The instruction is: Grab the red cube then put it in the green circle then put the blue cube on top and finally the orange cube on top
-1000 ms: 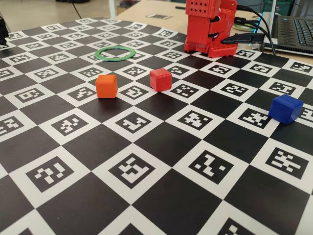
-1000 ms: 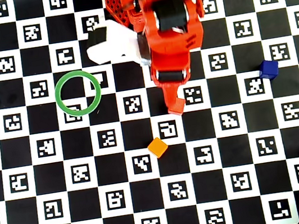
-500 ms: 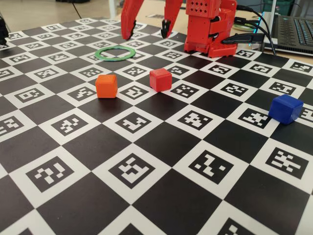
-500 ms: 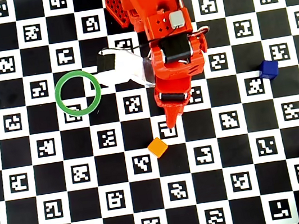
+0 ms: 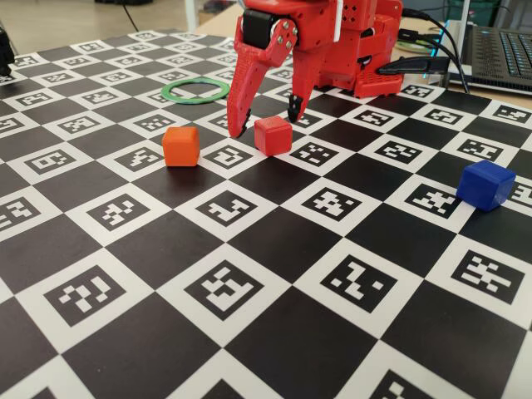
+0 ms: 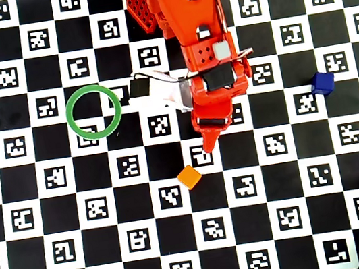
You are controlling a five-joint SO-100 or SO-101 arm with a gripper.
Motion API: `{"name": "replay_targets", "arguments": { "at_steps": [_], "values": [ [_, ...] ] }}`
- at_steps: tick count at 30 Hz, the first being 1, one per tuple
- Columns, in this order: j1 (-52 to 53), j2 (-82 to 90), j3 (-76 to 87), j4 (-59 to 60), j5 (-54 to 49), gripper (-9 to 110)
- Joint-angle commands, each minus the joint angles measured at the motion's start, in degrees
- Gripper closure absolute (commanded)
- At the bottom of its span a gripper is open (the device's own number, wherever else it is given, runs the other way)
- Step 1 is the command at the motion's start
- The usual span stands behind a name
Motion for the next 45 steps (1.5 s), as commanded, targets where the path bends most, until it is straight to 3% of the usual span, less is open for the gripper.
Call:
{"name": "replay_targets", "arguments": {
  "at_steps": [1, 14, 38, 45],
  "values": [
    [-0.70, 0.44, -0.88, -1.23, -0.09, 57],
    [-0.97, -1.14, -2.46, -1.49, 0.79, 58],
    [-1.32, -3.16, -4.48, -4.48, 13.97, 58],
    [-1.05, -3.25, -4.57, -4.39, 13.36, 71]
  ]
}}
